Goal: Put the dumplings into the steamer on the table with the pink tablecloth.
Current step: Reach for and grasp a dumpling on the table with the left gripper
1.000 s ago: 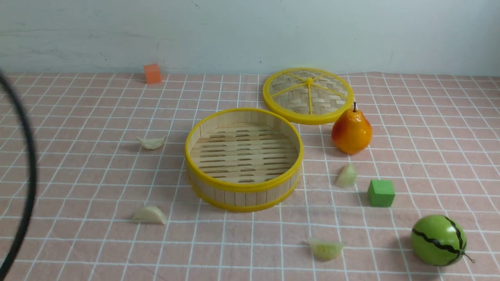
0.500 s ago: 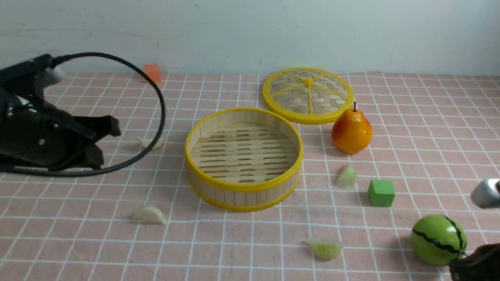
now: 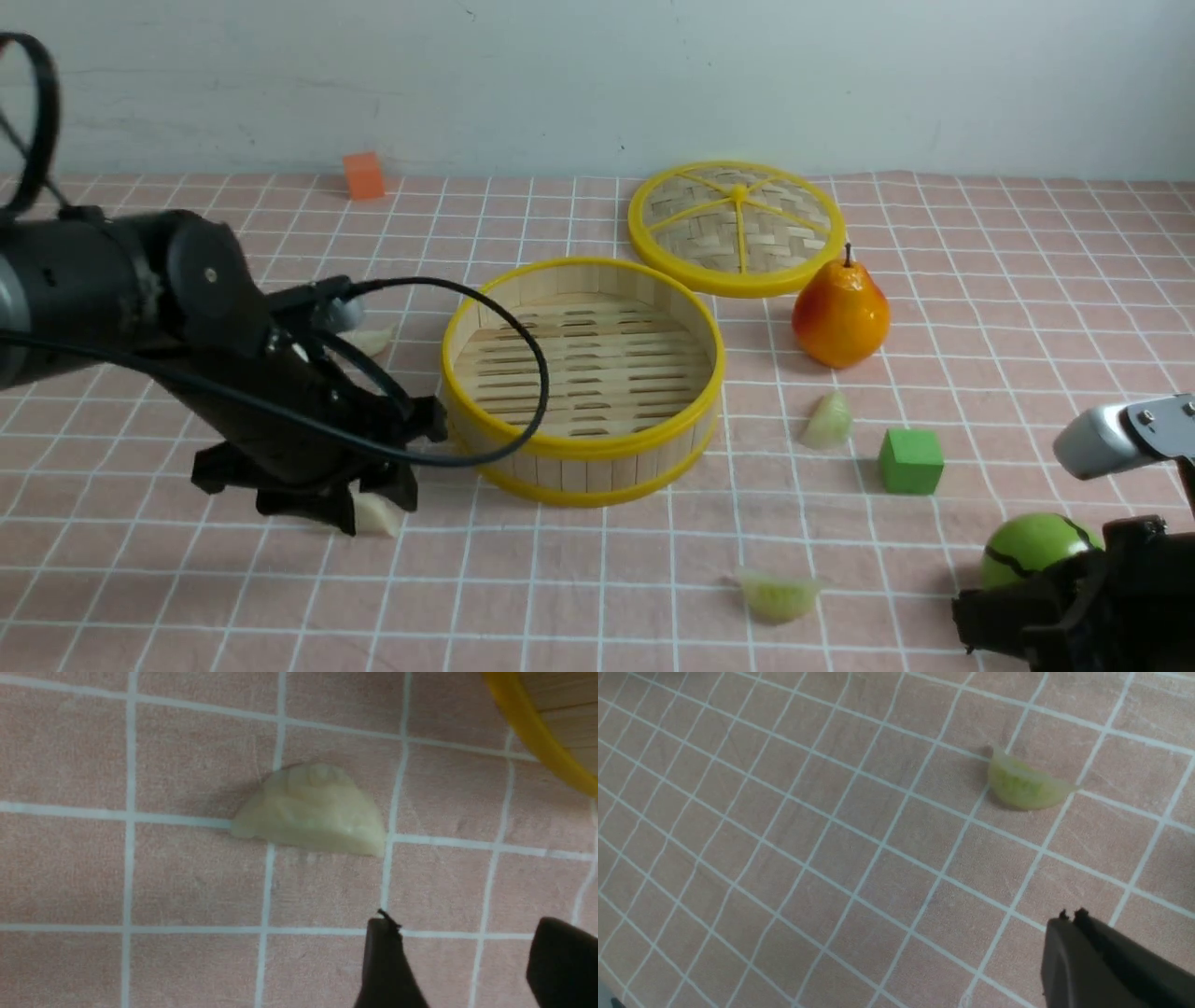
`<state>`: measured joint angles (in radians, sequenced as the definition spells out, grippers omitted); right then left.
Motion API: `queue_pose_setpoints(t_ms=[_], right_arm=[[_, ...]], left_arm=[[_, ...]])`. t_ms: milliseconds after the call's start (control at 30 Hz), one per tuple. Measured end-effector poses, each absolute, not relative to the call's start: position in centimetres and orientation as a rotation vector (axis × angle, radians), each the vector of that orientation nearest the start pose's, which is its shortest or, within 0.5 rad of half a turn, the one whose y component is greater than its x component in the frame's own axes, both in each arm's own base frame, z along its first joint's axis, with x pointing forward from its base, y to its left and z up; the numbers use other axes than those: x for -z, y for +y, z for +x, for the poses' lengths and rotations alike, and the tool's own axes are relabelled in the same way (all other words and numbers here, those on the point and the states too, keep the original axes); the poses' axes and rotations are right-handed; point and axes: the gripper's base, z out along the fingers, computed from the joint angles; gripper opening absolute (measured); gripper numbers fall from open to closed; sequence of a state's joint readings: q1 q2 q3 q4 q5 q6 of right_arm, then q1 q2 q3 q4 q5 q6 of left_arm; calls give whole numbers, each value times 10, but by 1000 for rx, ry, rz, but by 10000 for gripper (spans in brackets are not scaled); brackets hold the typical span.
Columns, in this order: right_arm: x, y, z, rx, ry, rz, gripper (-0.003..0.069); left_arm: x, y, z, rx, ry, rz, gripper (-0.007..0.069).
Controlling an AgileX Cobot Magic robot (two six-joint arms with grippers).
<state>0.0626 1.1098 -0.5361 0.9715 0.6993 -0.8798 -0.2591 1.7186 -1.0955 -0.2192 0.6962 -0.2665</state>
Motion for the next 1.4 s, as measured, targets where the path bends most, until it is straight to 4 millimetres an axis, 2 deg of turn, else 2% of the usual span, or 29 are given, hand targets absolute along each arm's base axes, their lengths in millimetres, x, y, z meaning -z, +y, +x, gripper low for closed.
queue_pose_setpoints(t_ms=[100, 233, 500, 733, 833, 867, 1000, 1067, 1300, 1400], right_arm=[[-233, 60, 183, -701, 2407, -361, -2], [-233, 60, 183, -704, 2409, -364, -2], [-233, 60, 183, -716, 2415, -359, -2], [-234, 61, 182, -736, 2415, -349, -2], [-234, 62, 182, -745, 2411, -339, -2], [-234, 62, 182, -748, 2410, -336, -2], [-235, 62, 183, -756, 2407, -327, -2], [-235, 62, 183, -762, 2404, -321, -2], [-235, 63, 183, -764, 2403, -318, -2], [-235, 63, 183, -764, 2403, -319, -1]], left_arm=[[-191, -95, 326, 263, 2853, -270, 460], [-181, -90, 333, 182, 2826, -345, 473], [-164, -93, 349, 171, 2804, -382, 472], [-164, -95, 358, 184, 2751, -325, 459], [-164, -95, 359, 173, 2745, -241, 394], [-164, -95, 359, 168, 2745, -220, 352], [-165, -95, 359, 163, 2740, -188, 94], [-165, -95, 360, 156, 2739, -175, -4], [-168, -94, 358, 125, 2773, -163, -14], [-180, -95, 362, 121, 2767, -155, 33]])
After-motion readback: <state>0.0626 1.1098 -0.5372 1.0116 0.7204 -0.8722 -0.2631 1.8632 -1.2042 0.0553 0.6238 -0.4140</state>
